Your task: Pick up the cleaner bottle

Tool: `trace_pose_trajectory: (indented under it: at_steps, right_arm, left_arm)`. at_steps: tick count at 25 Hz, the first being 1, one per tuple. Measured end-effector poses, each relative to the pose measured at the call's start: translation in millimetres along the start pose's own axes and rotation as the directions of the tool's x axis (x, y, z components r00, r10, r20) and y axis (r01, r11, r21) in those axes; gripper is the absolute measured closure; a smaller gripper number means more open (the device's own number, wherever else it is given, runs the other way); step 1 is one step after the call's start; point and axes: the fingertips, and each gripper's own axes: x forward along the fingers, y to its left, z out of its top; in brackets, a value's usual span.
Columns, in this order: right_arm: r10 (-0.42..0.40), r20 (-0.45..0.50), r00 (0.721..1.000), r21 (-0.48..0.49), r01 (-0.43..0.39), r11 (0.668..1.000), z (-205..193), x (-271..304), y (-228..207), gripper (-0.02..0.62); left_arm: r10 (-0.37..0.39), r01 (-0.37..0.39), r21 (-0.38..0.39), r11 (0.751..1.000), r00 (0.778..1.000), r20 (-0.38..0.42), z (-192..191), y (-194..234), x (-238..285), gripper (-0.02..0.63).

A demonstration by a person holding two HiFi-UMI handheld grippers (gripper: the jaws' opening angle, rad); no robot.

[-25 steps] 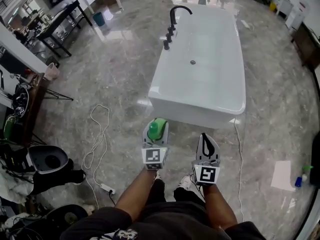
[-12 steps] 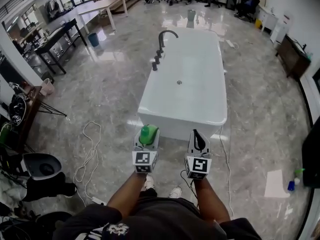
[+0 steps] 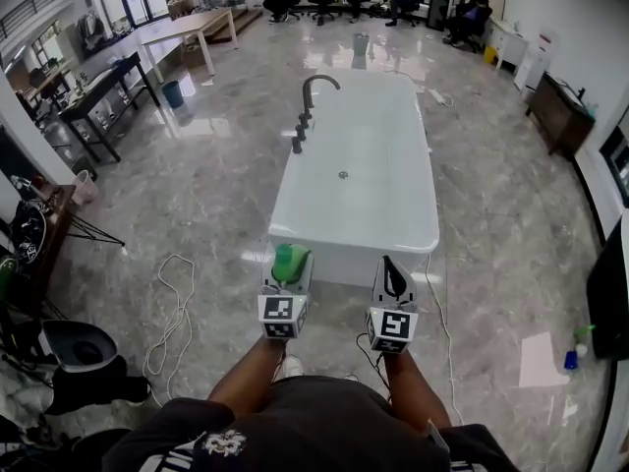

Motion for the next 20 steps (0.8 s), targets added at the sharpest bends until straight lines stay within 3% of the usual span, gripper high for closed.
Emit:
trace_pose_trajectory:
  at_steps: [20]
  right_arm:
    - [0.010,0.001,1.000,-0.040,-0.010,0.999,5,16,13,0.579]
  left_arm:
    - [-0.016,0.016,0.019,1.000,1.000,0.002,6,3,9,0.427]
